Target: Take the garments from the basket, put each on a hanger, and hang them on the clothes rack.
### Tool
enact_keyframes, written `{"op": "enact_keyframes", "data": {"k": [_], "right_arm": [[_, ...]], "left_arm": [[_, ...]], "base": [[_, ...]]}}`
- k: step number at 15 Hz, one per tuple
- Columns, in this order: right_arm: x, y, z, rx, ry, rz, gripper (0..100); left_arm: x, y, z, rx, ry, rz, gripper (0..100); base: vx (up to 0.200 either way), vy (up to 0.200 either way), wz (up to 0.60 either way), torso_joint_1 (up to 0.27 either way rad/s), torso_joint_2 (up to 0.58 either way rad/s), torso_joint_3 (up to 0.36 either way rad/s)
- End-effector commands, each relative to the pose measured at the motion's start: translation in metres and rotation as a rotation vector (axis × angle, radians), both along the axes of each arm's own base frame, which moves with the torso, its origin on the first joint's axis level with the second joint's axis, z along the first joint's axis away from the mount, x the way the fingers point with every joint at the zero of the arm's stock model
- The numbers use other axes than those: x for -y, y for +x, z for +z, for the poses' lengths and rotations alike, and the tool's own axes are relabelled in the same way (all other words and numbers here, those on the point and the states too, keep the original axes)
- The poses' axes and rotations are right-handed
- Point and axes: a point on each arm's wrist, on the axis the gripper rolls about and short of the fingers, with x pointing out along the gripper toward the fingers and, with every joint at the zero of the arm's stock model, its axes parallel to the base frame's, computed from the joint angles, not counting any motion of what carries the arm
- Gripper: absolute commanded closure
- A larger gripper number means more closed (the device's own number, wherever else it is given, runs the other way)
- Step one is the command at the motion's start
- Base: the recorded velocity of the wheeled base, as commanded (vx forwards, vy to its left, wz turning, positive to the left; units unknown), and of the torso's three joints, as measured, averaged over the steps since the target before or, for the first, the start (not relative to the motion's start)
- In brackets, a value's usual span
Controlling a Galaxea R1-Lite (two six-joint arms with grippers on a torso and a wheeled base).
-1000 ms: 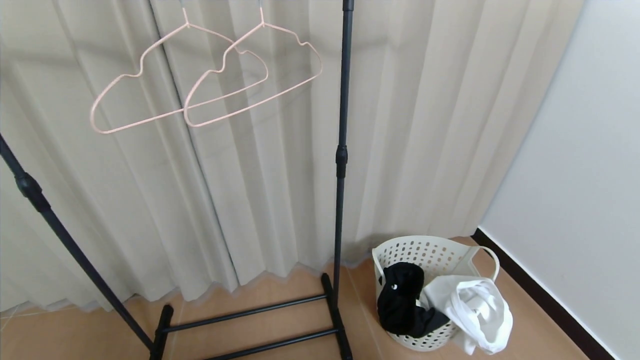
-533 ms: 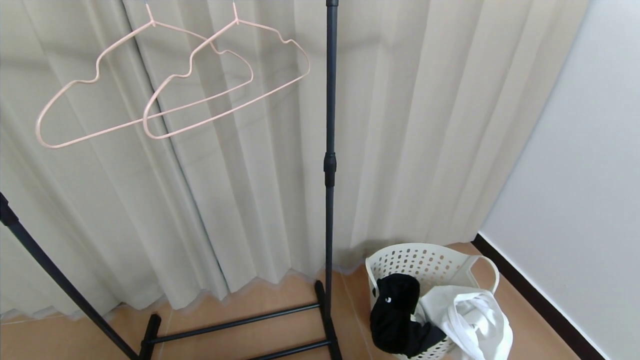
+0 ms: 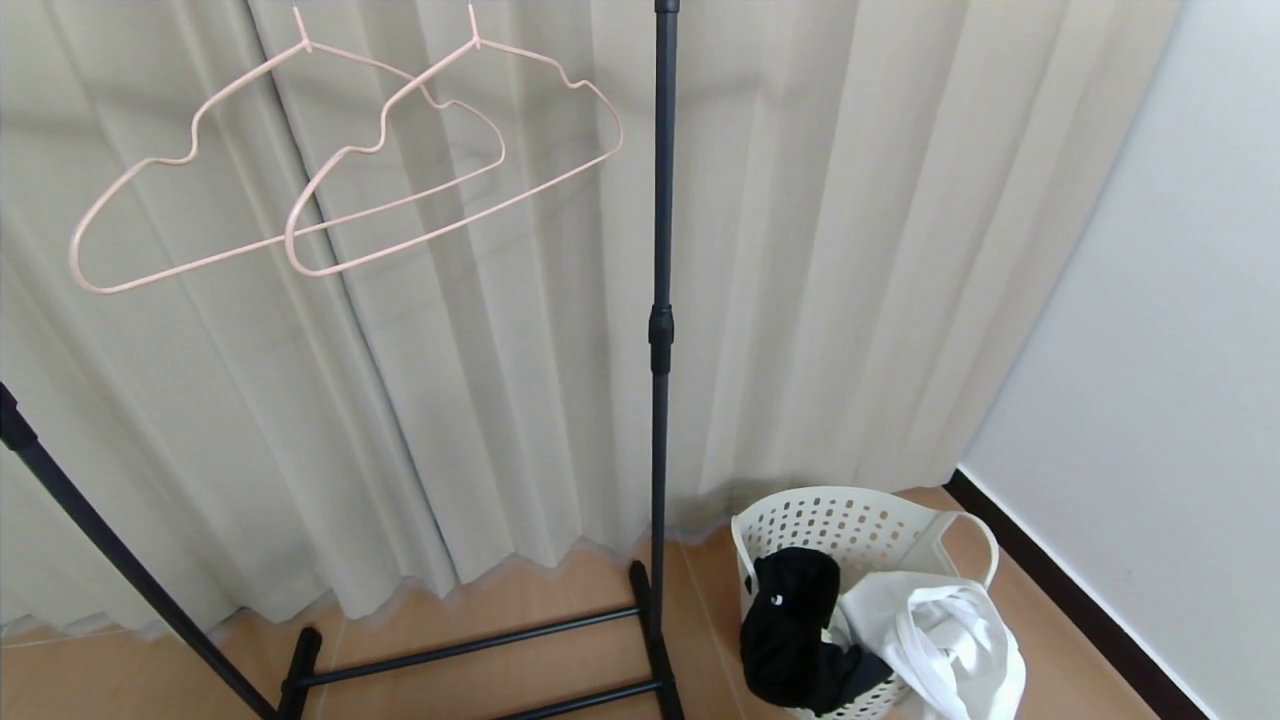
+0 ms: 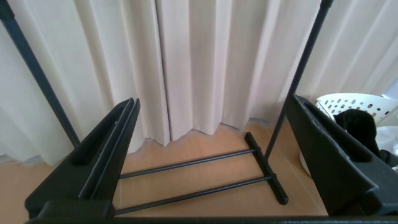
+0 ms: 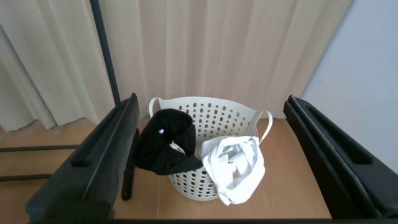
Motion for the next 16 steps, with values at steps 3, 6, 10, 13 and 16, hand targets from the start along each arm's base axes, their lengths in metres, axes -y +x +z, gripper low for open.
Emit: {"op": "enact_keyframes", "data": {"k": [3, 6, 10, 13, 16], "right_arm": [[0.0, 0.0, 0.0, 0.001, 0.001, -0.001, 0], [0.0, 0.0, 0.0, 0.001, 0.001, 0.001, 0], [0.0, 0.0, 0.0, 0.001, 0.001, 0.001, 0], [0.0, 0.0, 0.0, 0.001, 0.001, 0.001, 0], [0.0, 0.0, 0.0, 0.001, 0.001, 0.001, 0]], "left_arm": [[0.0, 0.0001, 0.0001, -0.001, 0.0, 0.0, 0], [0.0, 0.0001, 0.0001, -0.001, 0.0, 0.0, 0], [0.0, 0.0001, 0.0001, -0.001, 0.0, 0.0, 0], [0.0, 0.0001, 0.0001, -0.001, 0.0, 0.0, 0], [0.0, 0.0001, 0.0001, -0.001, 0.0, 0.0, 0]], "base": [[0.0, 0.0, 0.0, 0.0, 0.0, -0.091], [0.0, 0.0, 0.0, 0.001, 0.0, -0.183], [0.0, 0.0, 0.0, 0.005, 0.0, -0.204], [0.0, 0.0, 0.0, 0.007, 0.0, -0.193], [0.0, 0.0, 0.0, 0.004, 0.0, -0.199]]}}
